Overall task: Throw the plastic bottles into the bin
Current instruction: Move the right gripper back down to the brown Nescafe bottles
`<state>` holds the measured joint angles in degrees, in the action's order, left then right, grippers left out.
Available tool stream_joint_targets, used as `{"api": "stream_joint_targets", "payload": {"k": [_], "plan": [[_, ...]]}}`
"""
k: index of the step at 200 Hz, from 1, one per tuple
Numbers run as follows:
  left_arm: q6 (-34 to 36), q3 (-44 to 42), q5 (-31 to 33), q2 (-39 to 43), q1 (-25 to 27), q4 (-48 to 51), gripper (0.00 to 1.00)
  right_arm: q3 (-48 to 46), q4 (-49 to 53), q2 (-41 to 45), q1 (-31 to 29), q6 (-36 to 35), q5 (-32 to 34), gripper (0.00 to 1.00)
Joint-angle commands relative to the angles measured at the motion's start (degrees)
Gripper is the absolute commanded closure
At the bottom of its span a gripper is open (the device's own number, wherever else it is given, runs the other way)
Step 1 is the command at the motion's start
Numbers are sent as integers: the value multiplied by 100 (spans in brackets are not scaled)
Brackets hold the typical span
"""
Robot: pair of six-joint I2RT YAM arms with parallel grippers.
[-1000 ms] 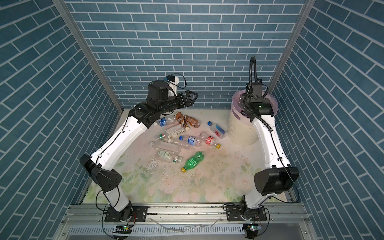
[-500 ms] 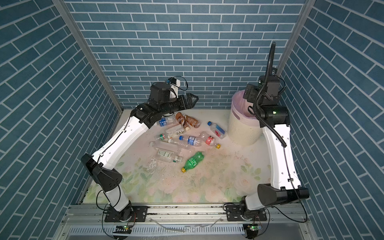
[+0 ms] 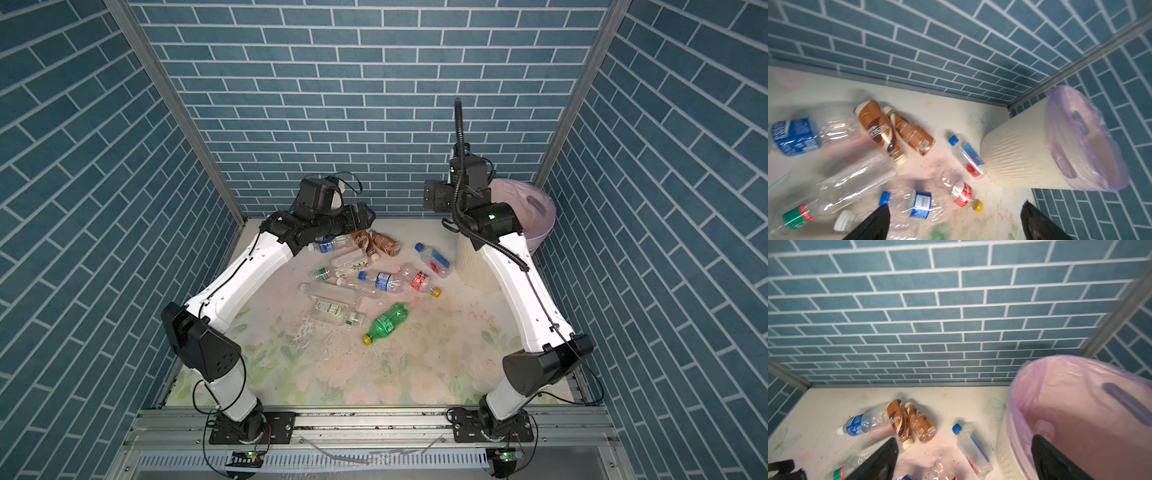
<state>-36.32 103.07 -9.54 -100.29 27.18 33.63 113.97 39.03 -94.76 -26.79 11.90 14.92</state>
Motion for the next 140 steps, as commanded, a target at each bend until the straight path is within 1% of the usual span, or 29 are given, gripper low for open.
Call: {"api": "stream_joint_targets", "payload": {"k": [1, 26, 54, 80, 89, 96, 129, 133, 140], "plan": [[-345, -582, -404, 367, -385, -157, 1, 134, -141, -571, -162, -249, -417, 1], [-523, -1167, -827, 541, -690, -493, 1, 280, -194, -1279, -204, -280, -850, 1], [-521, -1415, -1020, 569, -805, -605, 1, 620, -190, -2109, -201, -343, -1258, 1], [-723, -1653, -1435, 496, -996, -807, 1, 931, -297, -2856, -204, -515, -1561, 1], [-759, -1745, -1503, 486, -1050, -863, 1, 1066, -308, -3045, -201, -592, -1653, 1], [-778, -1821, -1543, 491, -1086, -904, 1, 1174, -322, -3356, -199, -658, -1740, 1], [-762, -2075, -1676, 505, -1153, -1029, 1, 1643, -415, -4079, -203, -952, -1966, 1], [-755, -2095, -1701, 490, -1160, -1033, 1, 1678, -448, -4147, -200, -980, -2139, 1], [-754, -2119, -1732, 472, -1170, -1034, 1, 1726, -497, -4254, -196, -1015, -2183, 1]]}}
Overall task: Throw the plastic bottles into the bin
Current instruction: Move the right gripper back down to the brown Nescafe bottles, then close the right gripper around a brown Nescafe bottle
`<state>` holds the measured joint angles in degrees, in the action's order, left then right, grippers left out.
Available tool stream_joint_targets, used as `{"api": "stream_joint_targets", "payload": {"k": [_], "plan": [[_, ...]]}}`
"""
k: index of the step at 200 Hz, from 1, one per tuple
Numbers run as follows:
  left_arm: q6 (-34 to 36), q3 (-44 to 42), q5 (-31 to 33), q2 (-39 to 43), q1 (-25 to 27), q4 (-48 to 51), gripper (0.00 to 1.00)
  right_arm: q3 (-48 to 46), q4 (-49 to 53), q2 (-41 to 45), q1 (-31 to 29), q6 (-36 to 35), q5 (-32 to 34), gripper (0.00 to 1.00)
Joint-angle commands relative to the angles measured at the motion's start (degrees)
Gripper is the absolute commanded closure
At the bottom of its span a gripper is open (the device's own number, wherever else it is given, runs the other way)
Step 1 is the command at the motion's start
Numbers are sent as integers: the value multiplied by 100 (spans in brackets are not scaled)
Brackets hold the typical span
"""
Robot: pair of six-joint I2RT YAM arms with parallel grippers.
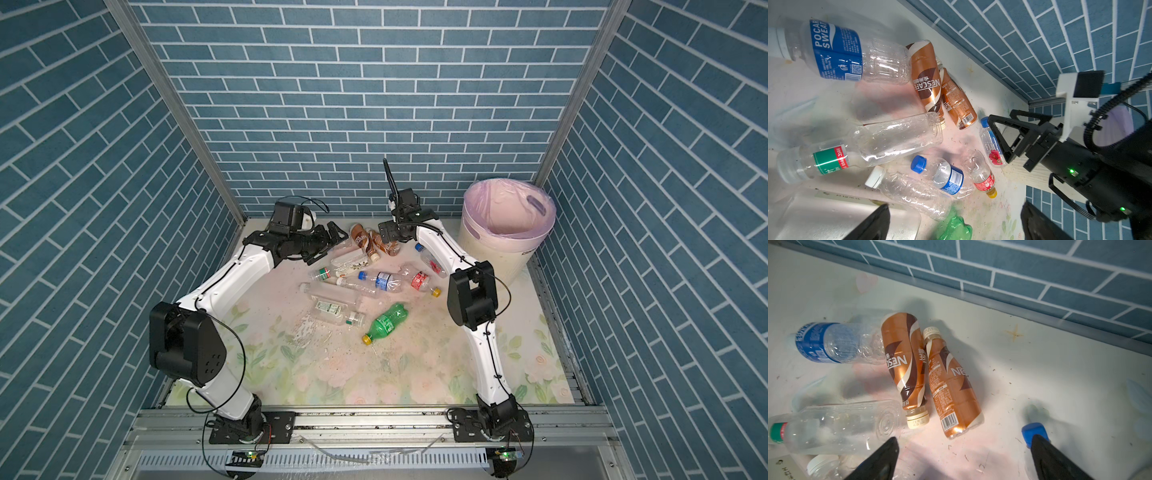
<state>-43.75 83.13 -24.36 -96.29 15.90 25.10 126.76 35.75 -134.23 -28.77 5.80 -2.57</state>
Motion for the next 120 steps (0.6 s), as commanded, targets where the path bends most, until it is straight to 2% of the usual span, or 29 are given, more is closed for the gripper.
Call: {"api": "stream_joint_targets", "payload": {"k": [1, 57, 120], "plan": [[-11, -128, -256, 74, -43, -186, 1, 460, -176, -324, -1, -414, -436, 1], [-13, -140, -464, -173, -155, -182, 1, 1188, -147, -1146, 21, -550, -522, 3], [-9, -116, -538, -335, -236, -170, 1, 1521, 15, -1613, 47, -471, -659, 17]]}}
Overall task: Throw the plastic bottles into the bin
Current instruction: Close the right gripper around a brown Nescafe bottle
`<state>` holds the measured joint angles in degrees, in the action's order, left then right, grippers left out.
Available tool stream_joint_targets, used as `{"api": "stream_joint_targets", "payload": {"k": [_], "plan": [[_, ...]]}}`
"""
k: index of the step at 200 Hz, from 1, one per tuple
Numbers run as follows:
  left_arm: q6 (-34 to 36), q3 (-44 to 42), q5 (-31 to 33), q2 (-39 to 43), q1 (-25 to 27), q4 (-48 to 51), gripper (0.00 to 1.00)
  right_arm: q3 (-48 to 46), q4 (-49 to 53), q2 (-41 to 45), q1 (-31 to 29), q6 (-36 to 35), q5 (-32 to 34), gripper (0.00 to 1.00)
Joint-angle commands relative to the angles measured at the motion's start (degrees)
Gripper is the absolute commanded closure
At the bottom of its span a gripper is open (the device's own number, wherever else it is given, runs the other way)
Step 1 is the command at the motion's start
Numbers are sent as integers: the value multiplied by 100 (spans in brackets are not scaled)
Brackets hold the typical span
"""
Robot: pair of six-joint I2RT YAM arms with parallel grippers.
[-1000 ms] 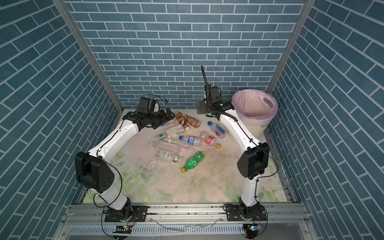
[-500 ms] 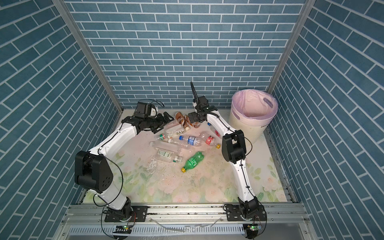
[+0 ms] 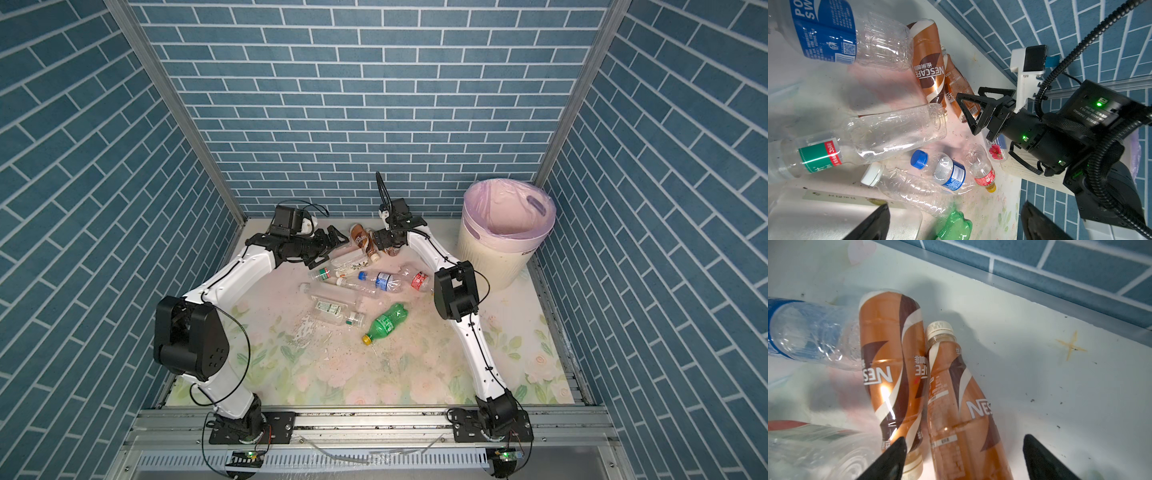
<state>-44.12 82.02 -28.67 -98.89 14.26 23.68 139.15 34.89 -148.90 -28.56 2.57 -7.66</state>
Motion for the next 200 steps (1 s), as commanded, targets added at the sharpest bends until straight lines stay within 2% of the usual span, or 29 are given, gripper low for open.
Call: {"api": "stream_joint_targets", "payload": {"k": [1, 68, 140, 200], "plan": [[27, -3, -110, -81, -72, -29, 1, 285, 98, -147, 26, -145, -149, 18], [-17, 2, -157, -164, -99, -30, 1, 137, 174, -176, 60, -155, -128, 41], [-121, 15, -201, -91, -90, -92, 1, -277, 69, 200, 134, -29, -48, 51], [-79, 90, -223, 151, -34, -114, 1, -867, -191, 1000, 126, 273, 89, 59]]}}
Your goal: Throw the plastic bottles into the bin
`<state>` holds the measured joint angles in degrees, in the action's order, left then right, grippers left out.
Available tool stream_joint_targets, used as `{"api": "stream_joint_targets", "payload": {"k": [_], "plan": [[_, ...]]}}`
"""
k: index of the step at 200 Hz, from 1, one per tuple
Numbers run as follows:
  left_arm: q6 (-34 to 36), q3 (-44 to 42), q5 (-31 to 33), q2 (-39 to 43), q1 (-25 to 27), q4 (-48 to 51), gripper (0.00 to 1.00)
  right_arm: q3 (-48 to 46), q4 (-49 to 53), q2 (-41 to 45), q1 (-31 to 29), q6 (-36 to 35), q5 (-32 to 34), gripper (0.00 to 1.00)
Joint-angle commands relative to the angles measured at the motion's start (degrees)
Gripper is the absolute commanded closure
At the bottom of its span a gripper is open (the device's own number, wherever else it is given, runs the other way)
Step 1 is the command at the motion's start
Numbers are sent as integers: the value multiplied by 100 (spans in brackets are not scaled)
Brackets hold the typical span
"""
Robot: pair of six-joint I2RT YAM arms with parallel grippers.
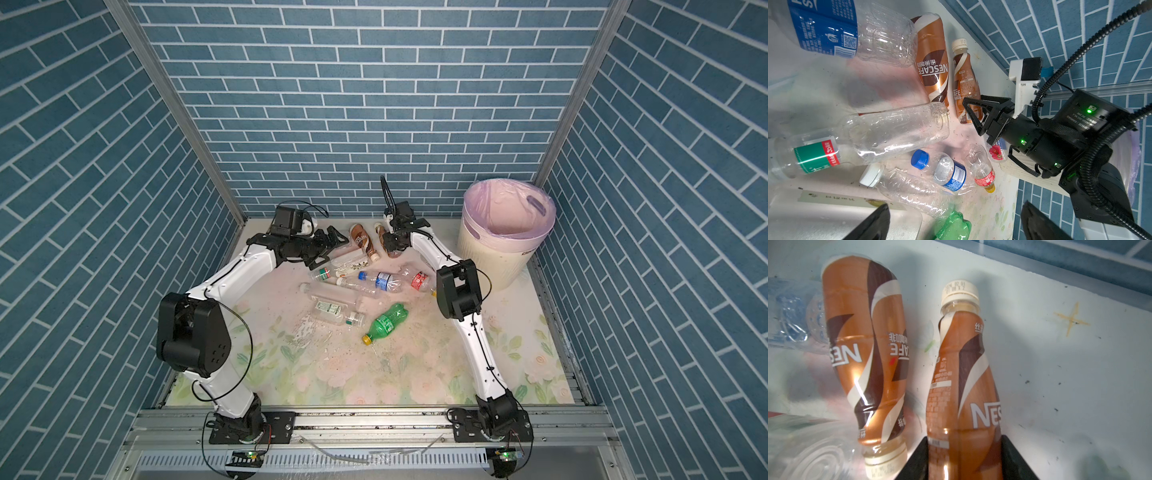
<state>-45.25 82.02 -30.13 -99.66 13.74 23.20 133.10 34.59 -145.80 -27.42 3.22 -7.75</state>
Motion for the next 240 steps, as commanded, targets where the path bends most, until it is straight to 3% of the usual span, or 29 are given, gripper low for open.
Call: {"api": "stream_joint_targets", "payload": {"k": [1, 61, 114, 192, 240], "plan": [[34, 93, -79, 236, 21, -64, 1, -268, -162, 705, 19, 211, 98, 59], [137, 253, 42, 601, 287, 13, 1, -684, -41, 1722, 0, 346, 239, 61], [493, 965, 395, 753, 914, 40, 1, -1399, 2, 3449, 2, 248, 966, 63], [1217, 2707, 676, 181, 2148, -63, 1, -1806, 98, 5763, 2, -360, 2516, 64], [1247, 2691, 690, 173, 2389, -482, 1, -2112, -356, 6950, 14, -823, 3214, 65]]}}
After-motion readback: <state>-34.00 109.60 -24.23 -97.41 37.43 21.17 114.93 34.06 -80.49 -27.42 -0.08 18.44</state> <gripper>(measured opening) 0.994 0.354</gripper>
